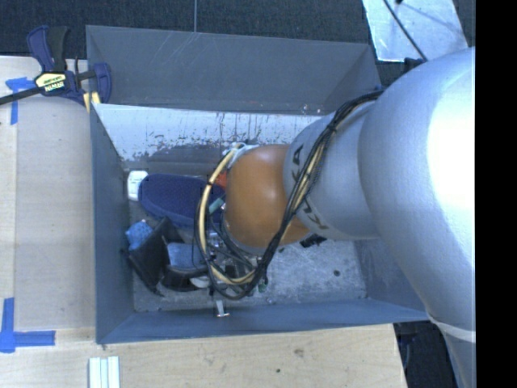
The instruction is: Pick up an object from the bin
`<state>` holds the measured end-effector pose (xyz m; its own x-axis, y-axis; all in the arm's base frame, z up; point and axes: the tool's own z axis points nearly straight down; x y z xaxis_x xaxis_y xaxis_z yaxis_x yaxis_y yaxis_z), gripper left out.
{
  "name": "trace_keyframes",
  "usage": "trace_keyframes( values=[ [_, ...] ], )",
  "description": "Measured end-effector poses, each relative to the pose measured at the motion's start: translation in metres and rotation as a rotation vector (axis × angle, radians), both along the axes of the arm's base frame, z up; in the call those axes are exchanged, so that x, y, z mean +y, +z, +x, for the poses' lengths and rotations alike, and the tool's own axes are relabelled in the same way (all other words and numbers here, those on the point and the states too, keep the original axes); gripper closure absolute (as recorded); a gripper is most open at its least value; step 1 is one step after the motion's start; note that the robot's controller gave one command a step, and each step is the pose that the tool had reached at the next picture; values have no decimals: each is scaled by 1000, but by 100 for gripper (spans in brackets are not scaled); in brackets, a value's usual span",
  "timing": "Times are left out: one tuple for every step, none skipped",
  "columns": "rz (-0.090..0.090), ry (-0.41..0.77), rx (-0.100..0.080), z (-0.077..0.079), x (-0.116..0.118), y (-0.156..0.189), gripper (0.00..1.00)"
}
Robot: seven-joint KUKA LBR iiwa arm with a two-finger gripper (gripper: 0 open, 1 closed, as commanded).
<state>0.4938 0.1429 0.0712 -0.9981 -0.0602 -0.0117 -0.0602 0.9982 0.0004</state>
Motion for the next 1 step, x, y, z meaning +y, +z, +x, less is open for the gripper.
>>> trace_keyframes(
  values=[
    [-3,223,7,15,-20,158,100]
  ],
)
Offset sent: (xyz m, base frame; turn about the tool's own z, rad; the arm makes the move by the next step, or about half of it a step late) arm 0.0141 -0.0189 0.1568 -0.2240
